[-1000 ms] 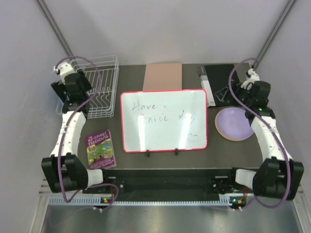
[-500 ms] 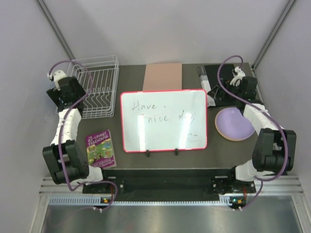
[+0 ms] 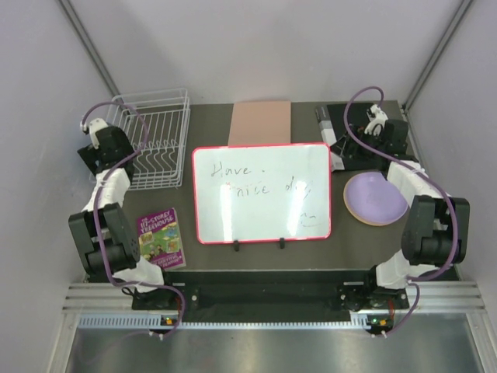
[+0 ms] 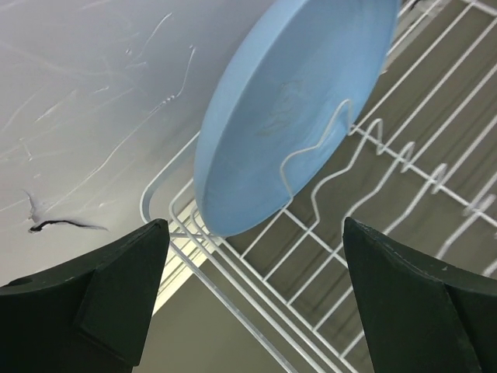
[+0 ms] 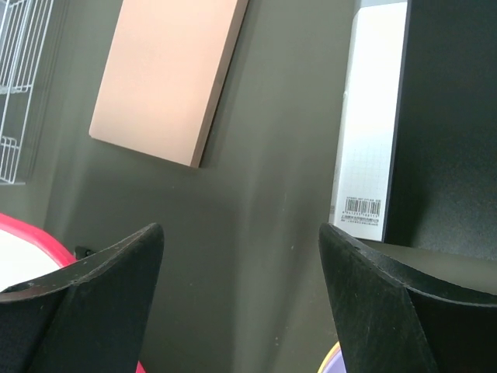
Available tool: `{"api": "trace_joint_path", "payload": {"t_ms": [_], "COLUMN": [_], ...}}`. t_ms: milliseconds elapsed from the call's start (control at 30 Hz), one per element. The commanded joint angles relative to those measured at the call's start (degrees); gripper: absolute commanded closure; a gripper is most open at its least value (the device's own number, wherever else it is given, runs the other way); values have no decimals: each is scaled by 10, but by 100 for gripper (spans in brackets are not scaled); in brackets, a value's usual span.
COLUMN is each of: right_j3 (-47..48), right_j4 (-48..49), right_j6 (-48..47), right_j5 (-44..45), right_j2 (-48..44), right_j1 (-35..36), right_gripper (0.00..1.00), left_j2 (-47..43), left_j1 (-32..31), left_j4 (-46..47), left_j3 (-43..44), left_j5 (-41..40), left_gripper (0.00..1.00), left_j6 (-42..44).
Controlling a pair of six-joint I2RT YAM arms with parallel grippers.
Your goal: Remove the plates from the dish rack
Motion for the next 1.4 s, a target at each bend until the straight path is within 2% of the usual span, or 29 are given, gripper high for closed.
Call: {"api": "trace_joint_path", "payload": {"t_ms": [0,300,333,400,433,500,533,600,633,667,733,767,867,900,1200,1367], "right_j3": [36,36,36,36,36,36,36,36,35,34,33,33,29,29,25,23], "right_j4": [19,14,14,14,14,13,13,14,0,0,-3,-4,-9,-10,-13,-20], "right_j6": [-22,-29,-30,-30,-29,-29,-29,-30,-30,-29,-30,-31,-33,-34,-34,-36], "right_j5": [-24,-34,-34,-34,-34,-32,-32,-32,-31,-30,-30,-29,-22,-22,-11,-3], "right_j2": [0,-3,-2,-4,-4,-9,-9,-13,-15,-16,-20,-22,-29,-30,-40,-54], "right_j1": [6,6,6,6,6,6,6,6,6,6,6,6,6,6,5,5], "right_gripper": [19,19,19,19,19,19,20,20,20,20,20,20,20,20,19,19], "left_j2": [14,60,64,75,78,84,84,85,86,88,94,97,107,108,79,51], "left_j1": [10,17,17,18,17,17,18,18,18,18,18,18,18,19,-2,-42], "left_j4": [30,79,86,91,101,121,128,142,145,146,144,143,139,138,143,218], "left_j3": [34,26,27,31,30,31,30,31,31,35,38,40,43,43,40,24], "left_j5": [-31,-83,-85,-100,-111,-115,-116,-117,-117,-117,-118,-118,-118,-113,-108,-202], "left_gripper": [2,4,12,17,24,29,37,46,54,69,75,85,93,99,100,100], "left_j6": [10,11,8,0,3,13,18,26,27,28,28,28,27,27,66,140]}}
